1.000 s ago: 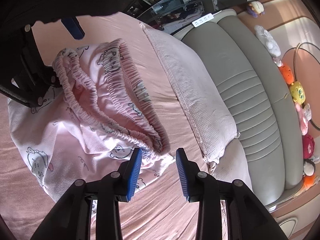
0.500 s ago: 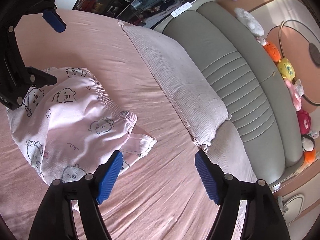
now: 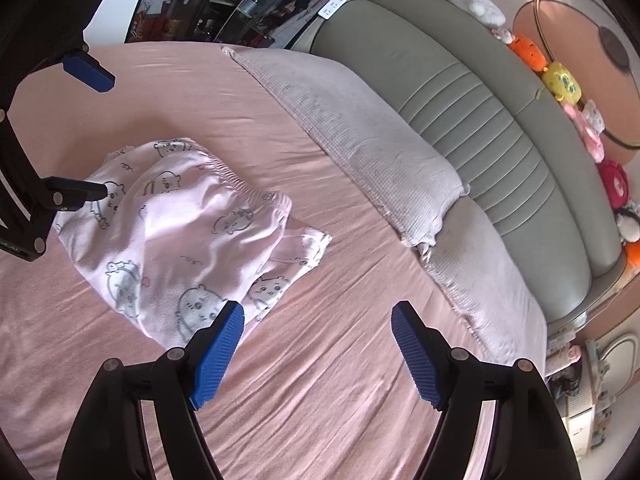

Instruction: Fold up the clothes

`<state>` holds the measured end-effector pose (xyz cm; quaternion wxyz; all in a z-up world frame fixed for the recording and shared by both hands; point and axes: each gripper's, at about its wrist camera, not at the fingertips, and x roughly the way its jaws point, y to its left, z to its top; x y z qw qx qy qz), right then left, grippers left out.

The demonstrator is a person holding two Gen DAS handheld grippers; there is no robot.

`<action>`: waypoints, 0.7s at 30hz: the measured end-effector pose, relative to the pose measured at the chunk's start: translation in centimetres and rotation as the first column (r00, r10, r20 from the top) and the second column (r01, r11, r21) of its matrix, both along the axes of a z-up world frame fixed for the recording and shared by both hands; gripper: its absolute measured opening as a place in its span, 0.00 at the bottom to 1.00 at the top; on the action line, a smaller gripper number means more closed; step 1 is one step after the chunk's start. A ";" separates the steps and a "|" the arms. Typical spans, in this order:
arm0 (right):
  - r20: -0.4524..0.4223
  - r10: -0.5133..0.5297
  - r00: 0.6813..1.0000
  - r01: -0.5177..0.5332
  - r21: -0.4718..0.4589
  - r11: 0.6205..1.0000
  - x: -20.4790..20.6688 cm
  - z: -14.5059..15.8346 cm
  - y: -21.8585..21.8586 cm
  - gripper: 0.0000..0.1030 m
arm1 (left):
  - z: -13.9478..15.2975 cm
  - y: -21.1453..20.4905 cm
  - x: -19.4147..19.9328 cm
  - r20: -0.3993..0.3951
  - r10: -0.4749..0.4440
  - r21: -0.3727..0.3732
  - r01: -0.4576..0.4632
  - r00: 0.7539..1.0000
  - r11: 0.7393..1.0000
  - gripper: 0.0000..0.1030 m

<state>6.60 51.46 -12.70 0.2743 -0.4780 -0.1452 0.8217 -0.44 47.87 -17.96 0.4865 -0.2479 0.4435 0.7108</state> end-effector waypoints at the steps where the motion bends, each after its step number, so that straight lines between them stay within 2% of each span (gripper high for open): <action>1: -0.006 -0.009 1.000 0.009 -0.026 1.000 0.3 -0.1 -0.1 0.74 | -0.1 -0.2 0.0 0.015 0.001 -0.004 -0.001 1.000 1.000 0.85; 7: -0.035 -0.123 0.992 0.116 -0.159 0.980 1.8 -1.7 0.1 0.74 | -1.3 -1.5 -1.5 0.126 0.112 -0.027 -0.110 0.986 0.994 0.85; 14: -0.094 -0.262 0.960 0.211 -0.371 0.905 3.1 -2.6 1.0 0.74 | -1.9 -3.3 -3.5 0.274 0.228 -0.048 -0.224 0.934 0.973 0.85; 17: -0.115 -0.323 0.939 0.239 -0.457 0.857 3.6 -2.6 1.4 0.74 | -1.5 -3.9 -4.3 0.364 0.267 -0.031 -0.275 0.892 0.961 0.85; 19: -0.126 -0.365 0.922 0.254 -0.514 0.819 3.9 -2.7 1.7 0.74 | -1.4 -4.3 -4.9 0.441 0.299 -0.028 -0.320 0.846 0.947 0.85; 21: -0.133 -0.410 0.902 0.261 -0.589 0.765 4.4 -2.9 2.0 0.74 | -1.6 -4.8 -5.4 0.529 0.323 -0.034 -0.361 0.785 0.932 0.85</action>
